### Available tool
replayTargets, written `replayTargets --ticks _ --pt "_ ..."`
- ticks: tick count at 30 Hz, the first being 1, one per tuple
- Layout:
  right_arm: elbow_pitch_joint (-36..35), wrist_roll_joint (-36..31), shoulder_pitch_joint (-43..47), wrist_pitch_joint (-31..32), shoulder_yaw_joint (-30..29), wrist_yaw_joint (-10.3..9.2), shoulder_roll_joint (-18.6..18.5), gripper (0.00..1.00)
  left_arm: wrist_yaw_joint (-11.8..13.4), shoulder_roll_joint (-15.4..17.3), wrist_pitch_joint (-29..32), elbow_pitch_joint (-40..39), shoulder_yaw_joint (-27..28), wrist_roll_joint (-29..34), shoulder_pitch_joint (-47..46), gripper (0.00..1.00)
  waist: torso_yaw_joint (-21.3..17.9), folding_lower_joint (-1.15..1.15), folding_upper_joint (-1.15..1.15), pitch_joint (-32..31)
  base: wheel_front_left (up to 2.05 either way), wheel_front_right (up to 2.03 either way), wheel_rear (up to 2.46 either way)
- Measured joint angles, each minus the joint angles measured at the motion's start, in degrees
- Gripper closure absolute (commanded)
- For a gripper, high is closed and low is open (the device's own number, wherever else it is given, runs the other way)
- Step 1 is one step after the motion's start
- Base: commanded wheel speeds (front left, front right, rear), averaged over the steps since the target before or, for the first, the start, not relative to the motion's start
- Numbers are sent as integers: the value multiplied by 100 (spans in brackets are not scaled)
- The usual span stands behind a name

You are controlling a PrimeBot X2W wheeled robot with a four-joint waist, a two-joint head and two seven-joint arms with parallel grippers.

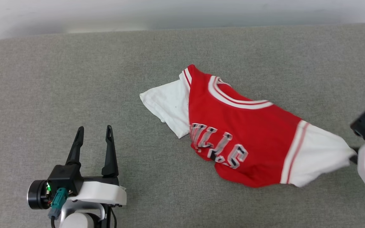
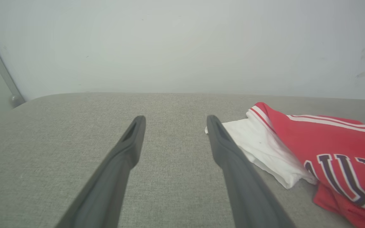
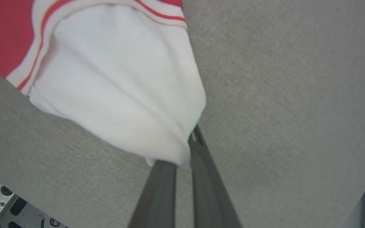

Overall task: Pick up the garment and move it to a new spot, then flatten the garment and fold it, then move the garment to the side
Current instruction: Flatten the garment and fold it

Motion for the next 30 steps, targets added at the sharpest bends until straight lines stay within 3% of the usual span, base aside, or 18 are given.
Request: replayTargets --ticks 7,12,13,14,21,22,25,30 --pt "1092 105 833 -63 -118 -3 278 100 -5 0 0 20 -27 0 -29 0 41 0 0 87 0 0 0" --pt "1444 183 987 -567 -450 -2 557 100 -8 0 0 70 53 15 -12 0 18 0 0 -20 0 0 0" --pt "1463 138 991 -669 -508 -2 590 62 -22 1 0 87 65 20 7 0 8 0 0 -62 0 0 0" --pt "1461 110 1004 -769 -570 -1 615 0 -36 0 0 99 81 42 27 0 -3 0 0 -110 0 0 0" --pt "1226 -268 1158 -1457 -1322 -1 410 0 -179 4 0 97 323 176 79 0 -135 0 0 -428 0 0 0" --pt "1027 -387 1269 -1644 -1819 0 359 0 -293 66 0 96 448 238 -53 0 -214 0 0 -503 0 0 0" --pt "748 -639 1393 -1863 -2413 -1 388 0 -410 182 0 96 519 291 -292 0 -286 0 0 -551 0 0 0" --pt "255 -1229 1826 -2509 -3646 0 1031 0 -610 414 0 140 566 355 -889 0 -380 0 0 -549 0 0 0"
